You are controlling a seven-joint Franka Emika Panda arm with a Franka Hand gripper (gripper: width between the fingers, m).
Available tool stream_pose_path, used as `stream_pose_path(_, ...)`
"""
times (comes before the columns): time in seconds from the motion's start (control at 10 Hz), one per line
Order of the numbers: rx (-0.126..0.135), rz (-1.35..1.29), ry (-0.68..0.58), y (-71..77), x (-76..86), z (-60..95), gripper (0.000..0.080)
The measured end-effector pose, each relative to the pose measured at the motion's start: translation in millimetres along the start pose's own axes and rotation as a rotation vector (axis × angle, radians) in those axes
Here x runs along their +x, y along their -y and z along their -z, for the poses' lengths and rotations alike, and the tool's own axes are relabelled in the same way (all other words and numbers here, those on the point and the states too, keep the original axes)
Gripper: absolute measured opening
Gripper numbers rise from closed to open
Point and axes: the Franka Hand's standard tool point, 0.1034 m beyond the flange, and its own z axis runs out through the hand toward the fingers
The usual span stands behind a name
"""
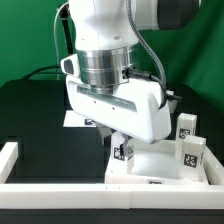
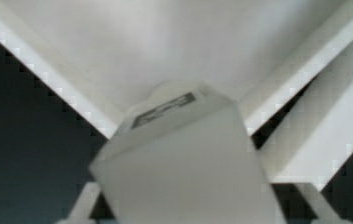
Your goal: Assemble square table
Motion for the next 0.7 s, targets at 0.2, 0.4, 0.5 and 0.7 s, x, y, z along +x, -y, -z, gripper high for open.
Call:
stream_pose_path(0.2,0.003,0.002,-0.002,2.0,-0.3,1.1,0.0493)
stream_pose_path(0.4,0.042,0.021,-0.013,9.0,0.2,27.4,0.0622)
stream_pose_path(0.5,0.06,0.042,-0.018,6.3,2.0,44.9,0.0641)
stream_pose_path(0.7,0.086,0.071,-0.023,2.5,5.6,86.7,0.0648)
